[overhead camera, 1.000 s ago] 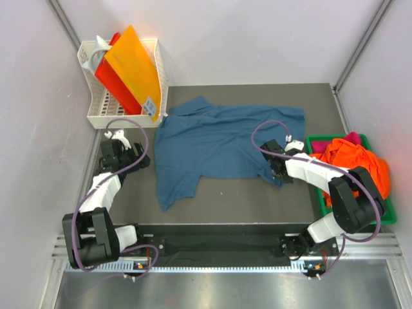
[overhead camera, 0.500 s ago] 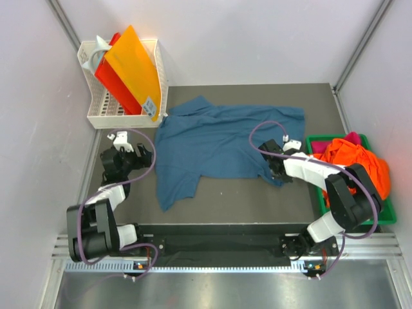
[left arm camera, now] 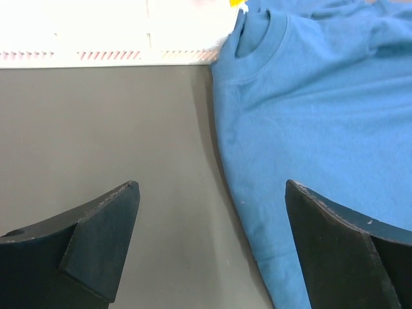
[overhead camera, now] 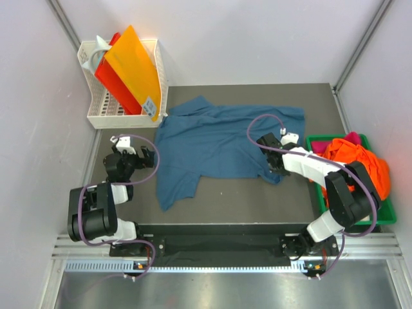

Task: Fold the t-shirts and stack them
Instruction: Flatten out the tshirt

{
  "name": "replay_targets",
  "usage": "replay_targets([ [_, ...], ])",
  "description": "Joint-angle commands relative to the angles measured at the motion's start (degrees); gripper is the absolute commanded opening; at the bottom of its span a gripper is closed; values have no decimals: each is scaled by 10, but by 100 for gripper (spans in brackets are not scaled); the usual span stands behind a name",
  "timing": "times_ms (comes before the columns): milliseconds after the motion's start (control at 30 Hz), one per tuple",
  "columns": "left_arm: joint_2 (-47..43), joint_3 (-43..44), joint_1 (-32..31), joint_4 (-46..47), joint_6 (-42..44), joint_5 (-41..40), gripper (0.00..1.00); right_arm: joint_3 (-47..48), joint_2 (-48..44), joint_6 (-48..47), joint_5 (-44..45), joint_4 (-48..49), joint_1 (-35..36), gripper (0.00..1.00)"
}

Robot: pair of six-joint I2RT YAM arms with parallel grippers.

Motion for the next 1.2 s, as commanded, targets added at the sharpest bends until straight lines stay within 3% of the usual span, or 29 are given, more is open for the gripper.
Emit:
replay_targets([
  [0,-35,-51,-2,113,-4,-8,99,24,-2,-1,18,-4,6,0],
  [233,-53,-54,-2,92,23,-14,99,7,3,17,12,-6,6,0],
  [433,-12,-3,1,39,-42,-81,99,-3,-6,25,16,-13,6,0],
  [567,6,-18,0,104,-40,-13,99,-1,-11,30,13,-13,6,0],
  [767,59,-28,-19,184,-27,0,99,-4,-12,33,12,-9,7,0],
  [833,68,-44,-41,225,-12,-19,99,-5,-13,32,13,-8,6,0],
  [933,64,-46,-67,203,8,-70,99,-7,-16,30,16,-9,6,0],
  [1033,119,-59,-66,310,3,-74,99,-8,-16,30,16,-10,6,0],
  [1167,86,-29,-68,197,13,-58,99,-10,-20,25,16,-7,7,0],
])
